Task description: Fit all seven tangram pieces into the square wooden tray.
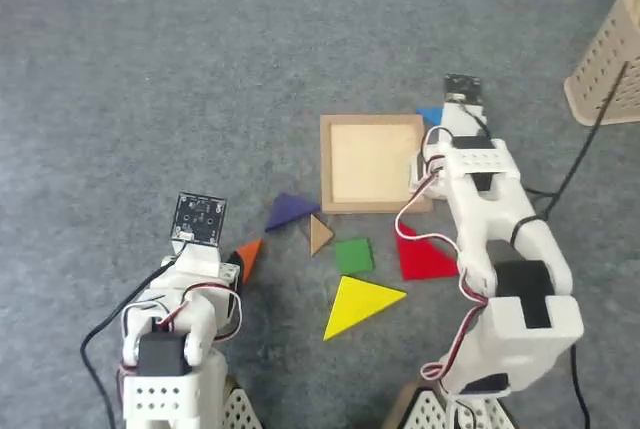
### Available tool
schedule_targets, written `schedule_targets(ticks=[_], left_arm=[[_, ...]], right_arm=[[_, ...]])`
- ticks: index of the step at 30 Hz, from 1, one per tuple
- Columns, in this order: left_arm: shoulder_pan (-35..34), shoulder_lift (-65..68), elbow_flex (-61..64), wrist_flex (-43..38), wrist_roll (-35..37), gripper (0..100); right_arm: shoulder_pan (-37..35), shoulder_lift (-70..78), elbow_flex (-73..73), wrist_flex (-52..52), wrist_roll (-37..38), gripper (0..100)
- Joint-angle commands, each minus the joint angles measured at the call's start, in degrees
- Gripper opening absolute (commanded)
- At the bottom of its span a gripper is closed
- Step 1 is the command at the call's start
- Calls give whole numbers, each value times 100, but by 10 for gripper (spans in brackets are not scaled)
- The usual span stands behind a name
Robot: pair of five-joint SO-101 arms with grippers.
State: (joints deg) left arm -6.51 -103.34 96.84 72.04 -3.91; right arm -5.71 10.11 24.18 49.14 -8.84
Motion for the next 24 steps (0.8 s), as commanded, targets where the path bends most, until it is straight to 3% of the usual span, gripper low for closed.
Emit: schedule_targets(ticks=[1,8,12,17,24], left_arm=[[0,-88,-31,35,26,133],[0,-88,-31,35,26,133],[0,-88,-31,35,26,133],[0,-88,-31,35,26,133],[0,-88,-31,35,26,133]], right_arm=[[189,-119,-255,198,-26,6],[435,-127,-158,497,185,6],[655,-365,167,549,677,6],[655,-1657,1442,-31,1169,6],[409,-3222,2734,-84,2031,6]])
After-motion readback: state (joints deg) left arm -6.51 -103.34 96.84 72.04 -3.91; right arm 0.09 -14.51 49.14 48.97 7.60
